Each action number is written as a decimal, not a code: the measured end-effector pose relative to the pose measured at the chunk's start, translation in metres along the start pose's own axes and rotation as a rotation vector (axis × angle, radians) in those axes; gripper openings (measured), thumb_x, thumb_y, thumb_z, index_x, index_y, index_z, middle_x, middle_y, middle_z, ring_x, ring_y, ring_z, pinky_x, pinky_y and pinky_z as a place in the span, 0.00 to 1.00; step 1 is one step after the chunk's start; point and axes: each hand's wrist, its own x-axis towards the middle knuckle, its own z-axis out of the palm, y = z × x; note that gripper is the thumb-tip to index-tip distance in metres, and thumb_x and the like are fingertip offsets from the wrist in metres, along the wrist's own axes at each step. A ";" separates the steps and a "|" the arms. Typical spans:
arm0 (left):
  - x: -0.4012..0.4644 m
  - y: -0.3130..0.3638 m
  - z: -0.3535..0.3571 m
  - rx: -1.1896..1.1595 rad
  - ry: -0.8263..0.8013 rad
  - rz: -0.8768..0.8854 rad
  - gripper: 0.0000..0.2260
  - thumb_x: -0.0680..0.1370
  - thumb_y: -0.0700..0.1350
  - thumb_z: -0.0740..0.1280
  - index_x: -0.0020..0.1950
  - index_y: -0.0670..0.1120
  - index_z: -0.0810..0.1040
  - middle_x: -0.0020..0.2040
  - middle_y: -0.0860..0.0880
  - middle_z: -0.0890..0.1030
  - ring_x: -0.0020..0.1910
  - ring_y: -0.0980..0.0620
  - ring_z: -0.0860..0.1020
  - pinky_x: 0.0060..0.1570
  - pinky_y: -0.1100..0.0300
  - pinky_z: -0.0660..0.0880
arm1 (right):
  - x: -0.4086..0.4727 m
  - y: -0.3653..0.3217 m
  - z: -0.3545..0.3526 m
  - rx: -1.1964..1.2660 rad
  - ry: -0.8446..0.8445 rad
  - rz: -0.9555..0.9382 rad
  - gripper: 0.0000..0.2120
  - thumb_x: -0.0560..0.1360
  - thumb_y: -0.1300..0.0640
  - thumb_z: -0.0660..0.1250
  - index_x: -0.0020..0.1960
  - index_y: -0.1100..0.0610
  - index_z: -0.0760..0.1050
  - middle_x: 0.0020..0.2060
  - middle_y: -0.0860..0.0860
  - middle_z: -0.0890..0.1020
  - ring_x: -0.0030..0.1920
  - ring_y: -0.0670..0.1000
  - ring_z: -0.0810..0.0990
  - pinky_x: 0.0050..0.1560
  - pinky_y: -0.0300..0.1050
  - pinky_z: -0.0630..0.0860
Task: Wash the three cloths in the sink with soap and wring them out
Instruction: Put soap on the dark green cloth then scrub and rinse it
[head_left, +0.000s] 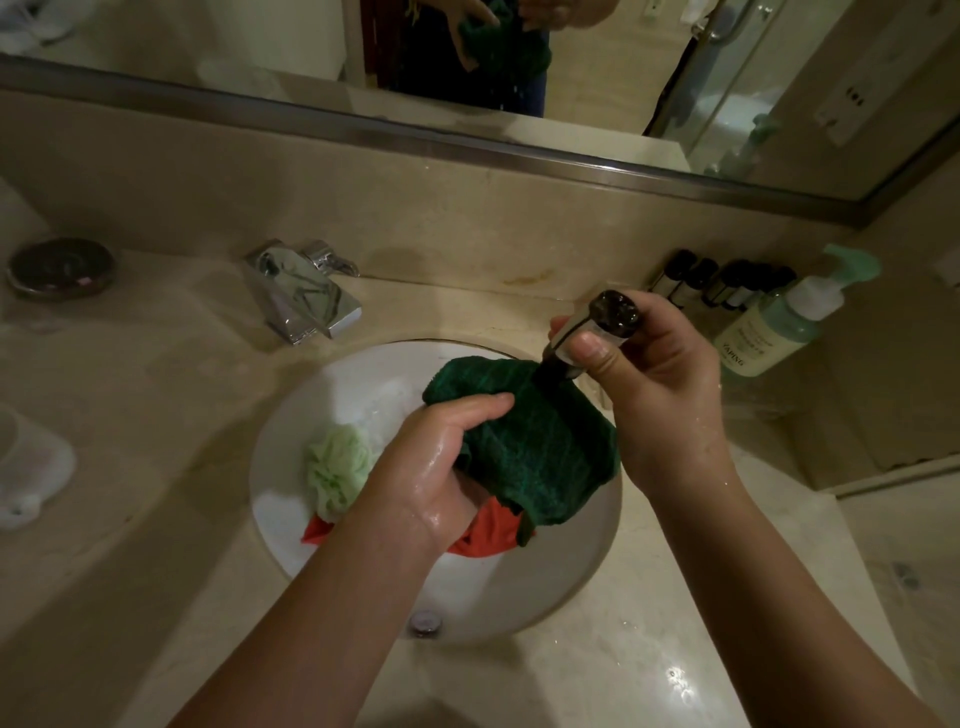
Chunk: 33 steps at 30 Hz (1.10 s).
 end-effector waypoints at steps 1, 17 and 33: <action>0.000 0.000 0.001 -0.001 0.002 0.000 0.21 0.65 0.38 0.70 0.58 0.39 0.80 0.53 0.39 0.84 0.53 0.41 0.82 0.50 0.48 0.78 | 0.000 0.000 0.000 0.001 0.001 -0.001 0.09 0.67 0.61 0.70 0.47 0.53 0.77 0.40 0.46 0.86 0.47 0.48 0.85 0.47 0.41 0.79; -0.006 0.008 0.007 -0.015 0.019 -0.013 0.07 0.75 0.37 0.66 0.50 0.40 0.82 0.44 0.42 0.86 0.42 0.45 0.84 0.40 0.53 0.77 | 0.005 -0.008 -0.001 0.235 -0.011 0.034 0.13 0.65 0.51 0.75 0.48 0.51 0.79 0.43 0.51 0.86 0.47 0.52 0.85 0.46 0.45 0.80; -0.006 0.013 0.008 -0.039 -0.048 0.008 0.18 0.67 0.38 0.68 0.57 0.40 0.81 0.47 0.41 0.86 0.41 0.45 0.85 0.34 0.55 0.81 | 0.000 -0.003 0.000 -0.023 0.020 -0.115 0.14 0.71 0.52 0.68 0.56 0.55 0.74 0.50 0.54 0.82 0.53 0.54 0.83 0.54 0.56 0.80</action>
